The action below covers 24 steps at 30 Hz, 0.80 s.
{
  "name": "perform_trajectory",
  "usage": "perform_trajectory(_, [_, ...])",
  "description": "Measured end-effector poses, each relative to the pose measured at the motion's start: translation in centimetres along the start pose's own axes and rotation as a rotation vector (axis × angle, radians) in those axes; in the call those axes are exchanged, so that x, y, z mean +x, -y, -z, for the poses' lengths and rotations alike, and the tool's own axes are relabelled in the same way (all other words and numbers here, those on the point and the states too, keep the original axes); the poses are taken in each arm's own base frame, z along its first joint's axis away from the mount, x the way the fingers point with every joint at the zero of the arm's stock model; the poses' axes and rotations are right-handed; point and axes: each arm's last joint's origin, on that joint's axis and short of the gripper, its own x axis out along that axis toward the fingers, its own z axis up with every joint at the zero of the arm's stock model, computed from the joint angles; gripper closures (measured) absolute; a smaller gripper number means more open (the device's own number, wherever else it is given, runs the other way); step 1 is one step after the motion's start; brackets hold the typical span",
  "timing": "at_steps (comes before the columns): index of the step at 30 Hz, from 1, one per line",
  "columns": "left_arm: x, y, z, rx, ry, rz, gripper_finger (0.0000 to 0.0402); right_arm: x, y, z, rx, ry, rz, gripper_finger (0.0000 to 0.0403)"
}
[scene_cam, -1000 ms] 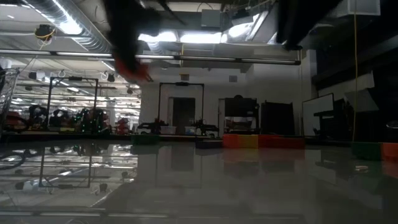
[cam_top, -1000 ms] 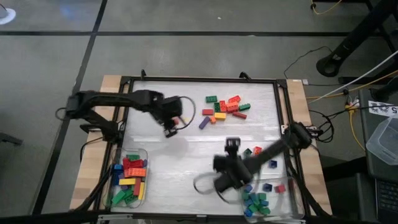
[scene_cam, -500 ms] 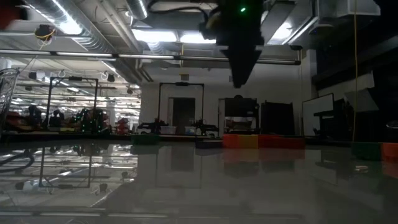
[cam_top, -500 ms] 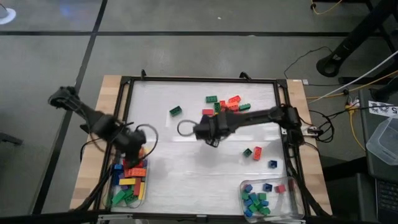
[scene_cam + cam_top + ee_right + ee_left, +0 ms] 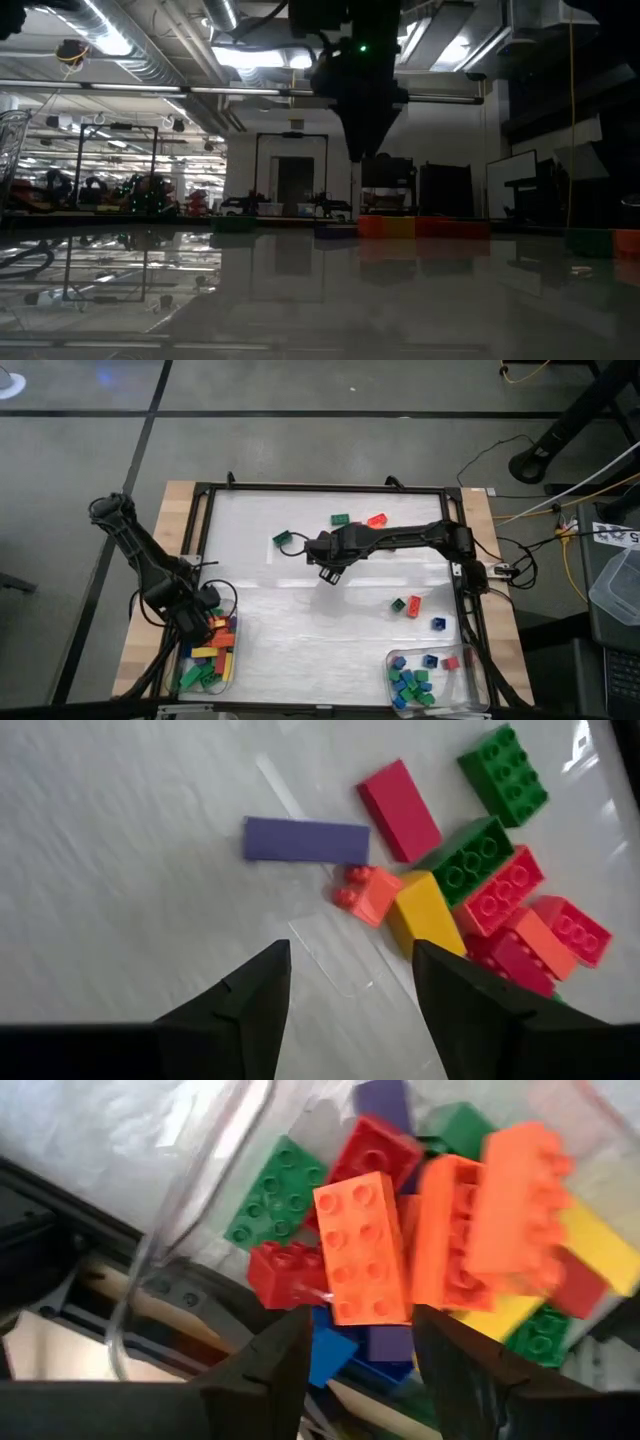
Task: Sort blocks by size
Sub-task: Put the small orange game piece into the right transparent bin
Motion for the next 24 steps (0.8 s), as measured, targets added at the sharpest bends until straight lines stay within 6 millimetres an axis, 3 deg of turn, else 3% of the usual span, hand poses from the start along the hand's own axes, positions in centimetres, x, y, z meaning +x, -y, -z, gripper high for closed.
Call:
perform_trajectory(10, [0.2,0.1,0.0,0.078,0.002,0.013,0.0234,3.2,1.0,-1.3,0.082,-0.073,-0.010,0.0194])
perform_trajectory(17, [0.2,0.4,0.2,0.129,0.009,0.039,0.0234,4.3,2.1,-1.8,0.167,-0.111,-0.017,0.0194])
perform_trajectory(24, [0.2,0.4,0.2,0.128,0.009,0.039,0.0234,5.8,1.4,-1.8,0.160,-0.151,-0.029,0.0194])
